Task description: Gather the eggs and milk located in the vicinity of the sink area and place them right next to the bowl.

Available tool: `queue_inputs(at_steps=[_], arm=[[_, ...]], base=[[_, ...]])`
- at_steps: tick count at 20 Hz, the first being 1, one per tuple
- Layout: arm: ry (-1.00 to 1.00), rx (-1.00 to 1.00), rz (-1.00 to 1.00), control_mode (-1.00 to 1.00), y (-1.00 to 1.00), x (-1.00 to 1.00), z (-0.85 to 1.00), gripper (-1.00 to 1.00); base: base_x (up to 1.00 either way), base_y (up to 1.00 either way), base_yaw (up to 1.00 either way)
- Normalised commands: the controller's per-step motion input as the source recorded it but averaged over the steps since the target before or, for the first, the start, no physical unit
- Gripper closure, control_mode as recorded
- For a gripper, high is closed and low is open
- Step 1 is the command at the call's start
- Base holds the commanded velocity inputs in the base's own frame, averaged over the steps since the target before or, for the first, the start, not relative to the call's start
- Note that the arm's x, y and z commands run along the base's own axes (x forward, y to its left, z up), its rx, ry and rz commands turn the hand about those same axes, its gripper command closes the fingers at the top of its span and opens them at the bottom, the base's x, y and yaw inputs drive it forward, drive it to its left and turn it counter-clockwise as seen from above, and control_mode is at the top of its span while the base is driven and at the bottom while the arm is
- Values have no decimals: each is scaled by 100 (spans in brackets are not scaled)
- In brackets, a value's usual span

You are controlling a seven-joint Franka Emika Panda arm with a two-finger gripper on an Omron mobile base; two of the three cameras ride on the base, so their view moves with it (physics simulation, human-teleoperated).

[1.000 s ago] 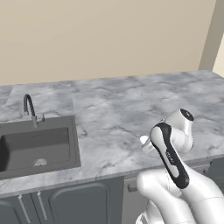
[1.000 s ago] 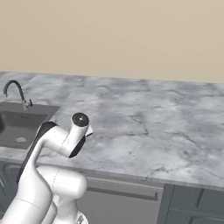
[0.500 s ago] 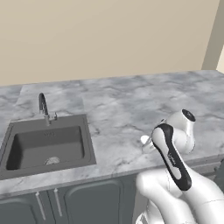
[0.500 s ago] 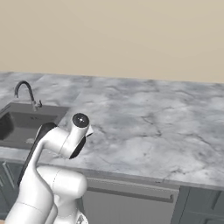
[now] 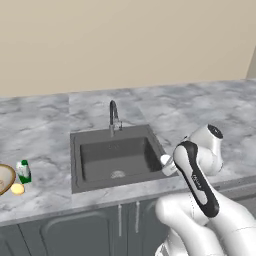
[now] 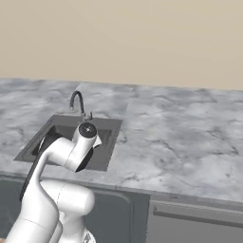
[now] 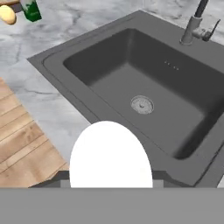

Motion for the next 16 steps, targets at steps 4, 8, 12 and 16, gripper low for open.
queue_inputs(at_steps=[4, 8, 12, 16], arm=[[0, 0, 0, 100, 0, 0, 0, 100], [0, 0, 0, 100, 0, 0, 0, 100], [0, 0, 0, 100, 0, 0, 0, 100], [0, 0, 0, 100, 0, 0, 0, 100]], base=[[-23, 96, 0], [-21, 94, 0], [-22, 94, 0], [-15, 96, 0]])
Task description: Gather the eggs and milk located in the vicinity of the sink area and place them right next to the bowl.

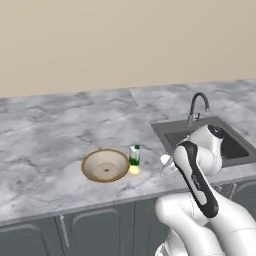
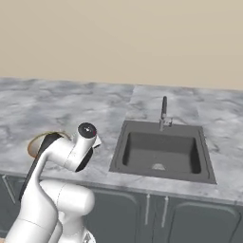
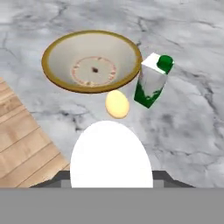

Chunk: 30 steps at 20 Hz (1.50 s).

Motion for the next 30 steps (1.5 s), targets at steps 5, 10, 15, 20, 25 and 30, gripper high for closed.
queue_inputs(at_steps=[5, 10, 15, 20, 25, 30], arm=[[0, 0, 0, 100, 0, 0, 0, 100], [0, 0, 0, 100, 0, 0, 0, 100], [0, 0, 0, -100, 0, 0, 0, 100], [0, 0, 0, -100, -20, 0, 0, 100], [-5, 9, 0, -100, -97, -15, 1, 100], [0, 16, -1, -100, -100, -1, 0, 100]], base=[[-13, 90, 0], [-8, 87, 0], [-2, 37, 0], [0, 0, 0], [0, 0, 0], [0, 0, 0]])
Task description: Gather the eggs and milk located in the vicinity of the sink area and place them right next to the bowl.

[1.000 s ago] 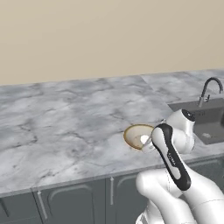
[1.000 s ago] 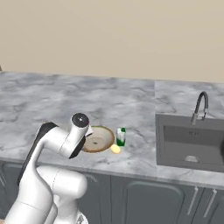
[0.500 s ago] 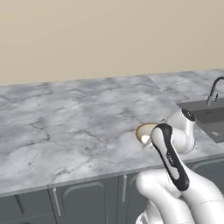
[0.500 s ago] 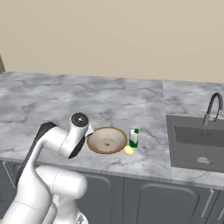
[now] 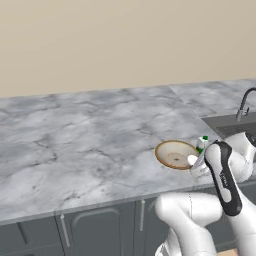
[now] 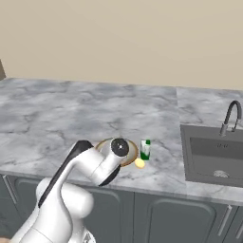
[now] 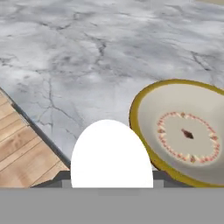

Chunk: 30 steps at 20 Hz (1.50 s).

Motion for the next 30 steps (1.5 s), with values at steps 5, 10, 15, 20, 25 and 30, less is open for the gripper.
queue_inputs(at_steps=[5, 10, 15, 20, 25, 30], arm=[[-4, 11, -10, -100, -100, -14, -15, 100], [-12, 1, -13, -100, -71, -24, -16, 100], [-7, 0, -6, -100, -28, 12, -26, 100], [-2, 0, 0, -100, 0, 26, -15, 100], [13, 0, 0, -100, -20, 38, -24, 100], [1, 2, 4, -100, -21, 11, -5, 100]], base=[[0, 0, 0], [0, 0, 0], [0, 0, 0], [0, 0, 0], [0, 0, 0], [0, 0, 0]])
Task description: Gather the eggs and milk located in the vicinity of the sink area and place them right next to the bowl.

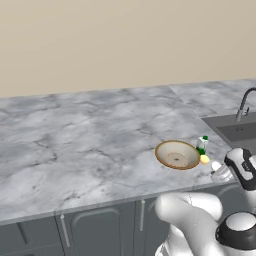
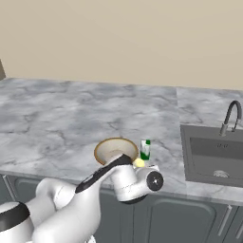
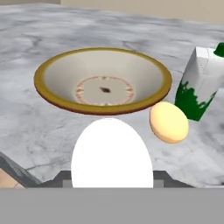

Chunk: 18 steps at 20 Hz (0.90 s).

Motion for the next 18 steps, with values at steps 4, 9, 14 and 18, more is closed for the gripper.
queue_inputs(at_steps=[4, 9, 14, 18], arm=[[0, 5, 11, -100, -15, 4, -19, 100], [0, 2, 10, -100, 0, 29, -26, 100], [0, 0, 4, -100, 0, 35, -9, 100], [0, 0, 0, -100, -7, 20, -6, 100]], base=[[0, 0, 0], [0, 0, 0], [0, 0, 0], [0, 0, 0]])
